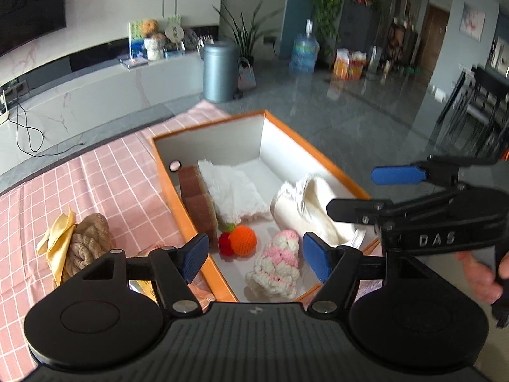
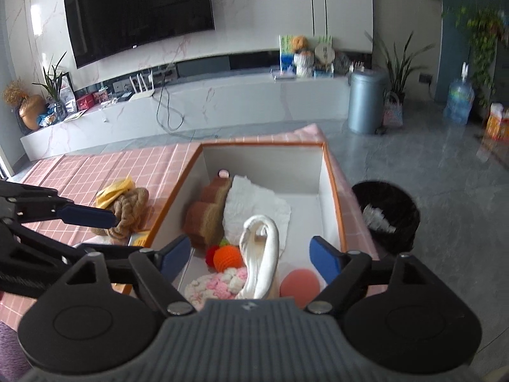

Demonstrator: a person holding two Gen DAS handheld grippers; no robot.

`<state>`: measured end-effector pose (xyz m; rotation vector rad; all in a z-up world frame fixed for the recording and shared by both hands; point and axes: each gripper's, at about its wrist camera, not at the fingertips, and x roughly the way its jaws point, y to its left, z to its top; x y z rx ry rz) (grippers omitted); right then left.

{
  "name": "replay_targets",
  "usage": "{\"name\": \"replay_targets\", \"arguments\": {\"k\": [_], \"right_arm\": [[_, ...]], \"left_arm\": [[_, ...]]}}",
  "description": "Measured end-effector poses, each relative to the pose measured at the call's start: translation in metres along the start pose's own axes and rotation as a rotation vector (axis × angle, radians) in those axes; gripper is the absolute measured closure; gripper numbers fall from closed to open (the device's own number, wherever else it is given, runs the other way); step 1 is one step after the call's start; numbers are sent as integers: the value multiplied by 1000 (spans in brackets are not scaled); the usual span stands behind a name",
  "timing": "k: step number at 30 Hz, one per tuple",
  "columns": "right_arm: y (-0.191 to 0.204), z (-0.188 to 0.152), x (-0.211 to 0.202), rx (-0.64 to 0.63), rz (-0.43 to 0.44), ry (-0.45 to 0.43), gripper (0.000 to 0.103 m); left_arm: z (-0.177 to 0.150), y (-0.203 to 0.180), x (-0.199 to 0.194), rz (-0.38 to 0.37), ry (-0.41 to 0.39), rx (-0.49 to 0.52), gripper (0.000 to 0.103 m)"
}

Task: Organize soft objects
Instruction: 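Open both grippers to drop the towel and hat into the box, then move both grippers back toward the yellow cloth and plastic bag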

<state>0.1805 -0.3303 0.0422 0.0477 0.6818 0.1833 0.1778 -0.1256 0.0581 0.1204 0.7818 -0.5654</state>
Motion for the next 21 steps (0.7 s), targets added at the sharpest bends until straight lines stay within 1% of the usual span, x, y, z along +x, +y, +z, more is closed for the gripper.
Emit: {"name": "replay_targets", "arguments": {"k": [5, 8, 14, 18, 21], "right_arm": [[21, -7, -10, -55, -67, -68, 20], [35, -14, -16, -70, -88, -124, 20], [72, -34, -20, -94, -90, -241, 20], [93, -48, -14, -85, -81, -262, 20], [109, -59, -9, -72, -82, -277, 20]], "left_arm": [[-11, 10, -17, -17, -76, -56, 23], [-20, 17, -26, -11, -122, -75, 23], [-43, 38, -40, 38, -185, -132, 23], [-63, 53, -48, 88, -228, -168, 23], [-80, 65, -54, 108, -276, -235, 23]]}}
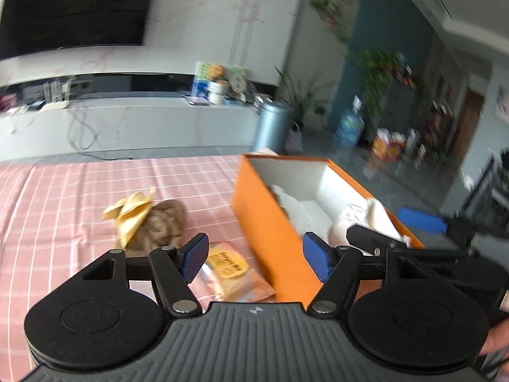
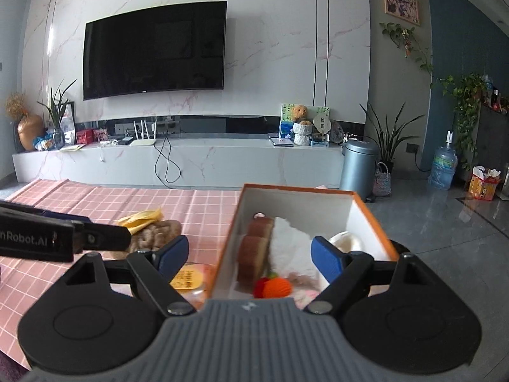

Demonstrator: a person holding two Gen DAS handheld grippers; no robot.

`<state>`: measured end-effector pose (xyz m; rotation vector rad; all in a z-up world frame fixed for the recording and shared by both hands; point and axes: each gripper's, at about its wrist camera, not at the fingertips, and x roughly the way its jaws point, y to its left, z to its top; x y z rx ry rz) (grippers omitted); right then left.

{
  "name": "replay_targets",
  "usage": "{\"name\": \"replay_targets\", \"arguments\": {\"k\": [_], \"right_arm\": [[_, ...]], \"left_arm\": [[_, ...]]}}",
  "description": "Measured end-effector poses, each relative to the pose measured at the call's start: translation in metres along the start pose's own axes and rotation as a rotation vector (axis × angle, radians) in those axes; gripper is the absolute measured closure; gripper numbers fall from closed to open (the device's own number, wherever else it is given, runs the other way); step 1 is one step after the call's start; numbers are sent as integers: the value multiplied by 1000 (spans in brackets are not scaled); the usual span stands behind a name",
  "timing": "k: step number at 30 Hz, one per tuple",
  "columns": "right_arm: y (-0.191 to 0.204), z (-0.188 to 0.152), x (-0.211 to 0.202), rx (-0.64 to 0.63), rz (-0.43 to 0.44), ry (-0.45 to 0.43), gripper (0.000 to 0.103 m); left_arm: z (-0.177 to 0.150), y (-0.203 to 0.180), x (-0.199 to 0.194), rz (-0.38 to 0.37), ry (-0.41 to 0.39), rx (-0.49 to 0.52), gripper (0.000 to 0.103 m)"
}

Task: Organize soft objects
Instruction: 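Move both grippers back toward the yellow cloth and plastic bag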

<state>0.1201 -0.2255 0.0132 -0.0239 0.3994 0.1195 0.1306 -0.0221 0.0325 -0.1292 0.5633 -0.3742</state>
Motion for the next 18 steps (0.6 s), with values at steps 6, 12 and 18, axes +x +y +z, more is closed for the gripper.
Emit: {"name": "replay_targets", "arguments": {"k": [6, 12, 18], "right_arm": [[37, -17, 3, 0, 23, 4, 20], [68, -38, 5, -33, 59, -1, 20], [92, -51, 16, -98, 75, 13, 20]], "left_arm": [[-21, 30, -15, 63, -49, -60, 24], [-43, 48, -24, 146, -61, -39, 24], [-62, 71, -24, 164, -13, -87, 23]]}}
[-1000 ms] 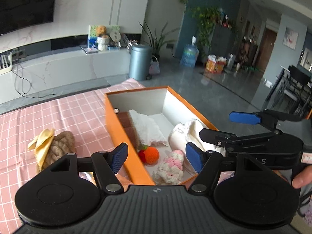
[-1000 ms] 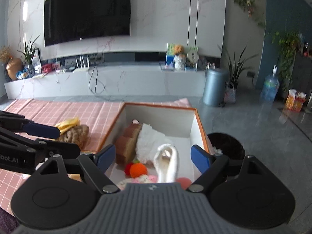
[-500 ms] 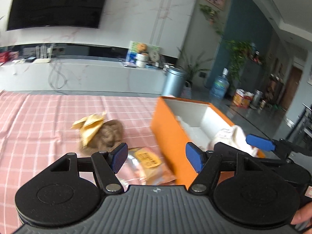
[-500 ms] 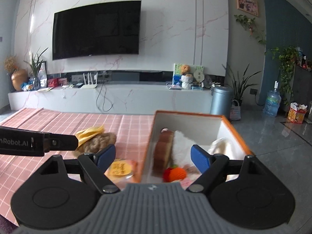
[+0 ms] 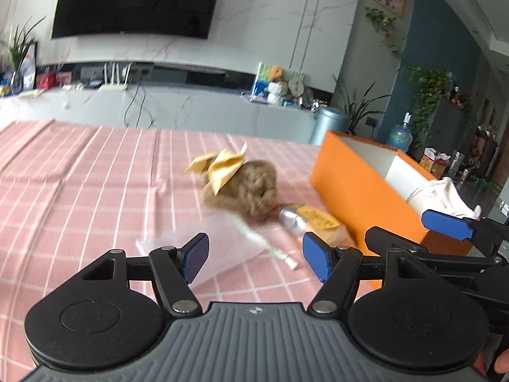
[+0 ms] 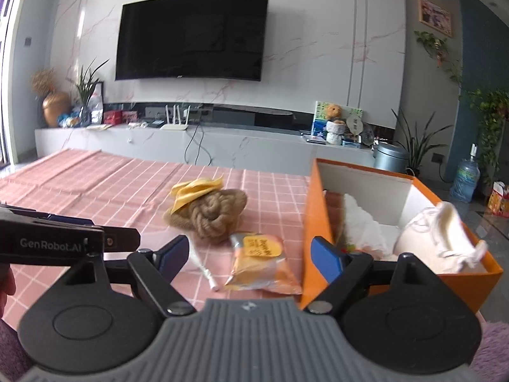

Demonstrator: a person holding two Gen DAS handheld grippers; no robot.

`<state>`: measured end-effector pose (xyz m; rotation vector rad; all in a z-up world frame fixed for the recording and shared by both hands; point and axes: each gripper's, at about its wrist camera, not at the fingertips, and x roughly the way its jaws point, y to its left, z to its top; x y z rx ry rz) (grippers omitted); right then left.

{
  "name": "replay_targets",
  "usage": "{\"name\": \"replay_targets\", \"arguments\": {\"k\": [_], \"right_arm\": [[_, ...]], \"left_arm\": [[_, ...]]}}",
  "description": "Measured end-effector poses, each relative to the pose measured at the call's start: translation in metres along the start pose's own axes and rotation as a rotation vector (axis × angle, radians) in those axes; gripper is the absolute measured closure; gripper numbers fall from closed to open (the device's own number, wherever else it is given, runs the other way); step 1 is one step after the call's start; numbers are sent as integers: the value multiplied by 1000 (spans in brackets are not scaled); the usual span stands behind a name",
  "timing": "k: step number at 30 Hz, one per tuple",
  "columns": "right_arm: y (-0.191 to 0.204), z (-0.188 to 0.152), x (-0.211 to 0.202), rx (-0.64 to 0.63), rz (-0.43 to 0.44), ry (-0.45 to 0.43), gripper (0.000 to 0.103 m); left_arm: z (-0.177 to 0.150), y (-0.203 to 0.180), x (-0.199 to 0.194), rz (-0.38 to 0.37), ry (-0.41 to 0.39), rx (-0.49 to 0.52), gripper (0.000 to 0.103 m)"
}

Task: Organize soft objects
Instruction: 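Move both grippers back toward the yellow cloth and plastic bag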

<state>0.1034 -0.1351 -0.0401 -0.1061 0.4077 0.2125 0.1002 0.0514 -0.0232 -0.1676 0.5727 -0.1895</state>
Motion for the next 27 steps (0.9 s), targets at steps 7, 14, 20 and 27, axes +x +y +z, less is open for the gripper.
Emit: {"name": "replay_targets", "arguments": {"k": [7, 14, 20, 27], "right_arm": [[18, -5, 18, -53, 24, 22, 27], [26, -9, 47, -83, 24, 79, 31], [36, -6, 81, -168, -16, 96, 31], [38, 12, 120, -153, -1, 100, 37]], "left_arm": [[-10, 23, 4, 44, 27, -18, 15], [-7, 39, 24, 66, 95, -30, 13], [4, 50, 53, 119, 144, 14, 12], [24, 63, 79, 75, 169, 11, 12]]}}
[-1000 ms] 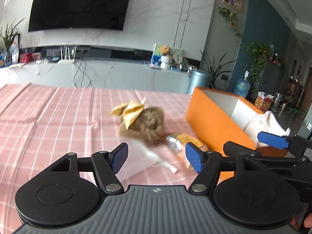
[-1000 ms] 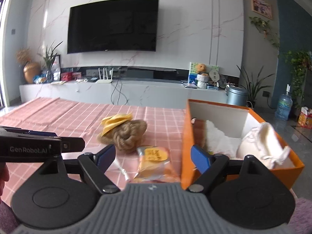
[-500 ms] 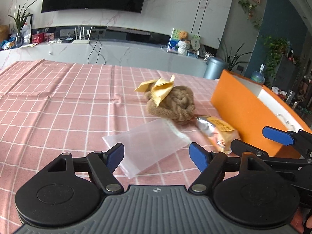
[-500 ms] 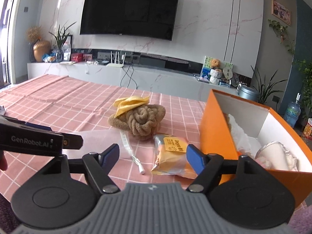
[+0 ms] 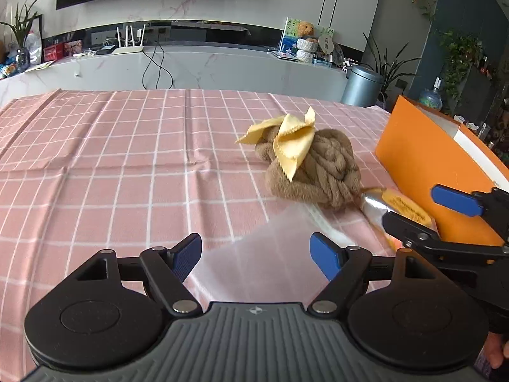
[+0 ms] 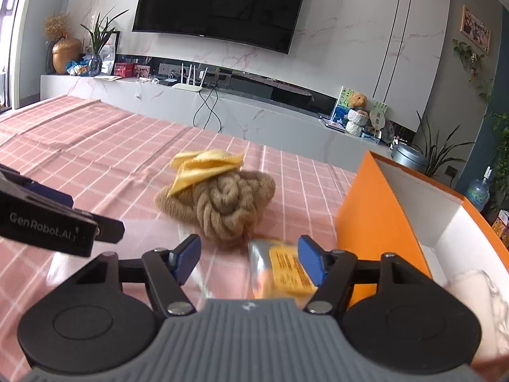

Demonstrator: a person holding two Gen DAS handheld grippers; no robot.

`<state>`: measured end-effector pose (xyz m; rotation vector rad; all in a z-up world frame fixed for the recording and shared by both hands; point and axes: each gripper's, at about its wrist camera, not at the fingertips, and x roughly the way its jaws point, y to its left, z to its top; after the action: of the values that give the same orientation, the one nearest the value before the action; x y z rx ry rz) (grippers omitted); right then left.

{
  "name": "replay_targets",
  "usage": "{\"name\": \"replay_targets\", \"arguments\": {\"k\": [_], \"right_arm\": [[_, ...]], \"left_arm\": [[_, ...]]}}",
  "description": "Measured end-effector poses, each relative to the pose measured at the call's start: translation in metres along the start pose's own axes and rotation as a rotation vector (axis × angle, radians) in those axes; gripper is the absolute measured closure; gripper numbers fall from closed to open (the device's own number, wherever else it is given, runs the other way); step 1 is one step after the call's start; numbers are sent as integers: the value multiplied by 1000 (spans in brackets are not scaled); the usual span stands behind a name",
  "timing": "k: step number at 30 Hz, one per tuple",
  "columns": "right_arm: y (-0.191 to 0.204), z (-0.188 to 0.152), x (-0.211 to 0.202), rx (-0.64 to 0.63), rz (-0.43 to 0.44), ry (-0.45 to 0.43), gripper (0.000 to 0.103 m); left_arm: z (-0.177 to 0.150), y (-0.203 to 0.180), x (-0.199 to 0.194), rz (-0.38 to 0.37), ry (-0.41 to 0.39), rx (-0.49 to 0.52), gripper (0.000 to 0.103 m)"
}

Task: Organize soft objects
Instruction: 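Move both grippers back toward the yellow cloth and plastic bag, then grasp the yellow cloth with the left gripper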

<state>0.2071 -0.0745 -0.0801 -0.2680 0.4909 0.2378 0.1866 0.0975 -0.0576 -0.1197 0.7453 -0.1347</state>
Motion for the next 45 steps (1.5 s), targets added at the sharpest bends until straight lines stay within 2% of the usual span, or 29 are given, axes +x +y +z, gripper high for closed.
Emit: {"name": "replay_targets", "arguments": {"k": [4, 8, 11, 13, 15, 19, 22, 24, 25, 26, 27, 30, 37, 41, 45], "right_arm": [[3, 14, 21, -8, 13, -1, 39], [4, 30, 42, -19, -1, -6, 40], [1, 34, 54, -13, -30, -2, 41], [-4, 37, 62, 20, -26, 5, 50], [-9, 38, 69, 35, -22, 18, 56], [-12, 35, 79, 53, 25, 48, 77], [-14, 33, 85, 65, 50, 64, 87], [-15, 32, 86, 76, 62, 75, 87], [-16, 31, 87, 79, 69, 80, 87], [-16, 30, 87, 79, 75, 84, 87], [-15, 30, 87, 78, 77, 86, 87], [-14, 28, 88, 74, 84, 92, 87], [-18, 34, 76, 87, 91, 66, 87], [-19, 39, 59, 116, 118, 56, 87], [-16, 38, 37, 165, 167, 60, 84]], "left_arm": [[25, 0, 8, -41, -16, 14, 13], [52, -9, 19, -89, -35, 75, 24], [68, -21, 33, -109, -50, 131, 27], [73, -28, 46, -126, -61, 169, 30], [75, -33, 62, -117, -46, 201, 40], [75, -37, 87, -109, 7, 208, 44], [72, -39, 94, -108, 8, 210, 48], [72, -38, 95, -118, 10, 192, 77], [72, -39, 95, -123, 8, 188, 82], [73, -39, 92, -114, -1, 185, 94], [73, -40, 89, -94, -13, 187, 98], [76, -39, 79, -92, -44, 183, 101], [93, -42, 26, -20, -160, 243, 101], [94, -36, -14, -1, -185, 232, 101], [78, -27, -47, 1, -177, 196, 101]]}}
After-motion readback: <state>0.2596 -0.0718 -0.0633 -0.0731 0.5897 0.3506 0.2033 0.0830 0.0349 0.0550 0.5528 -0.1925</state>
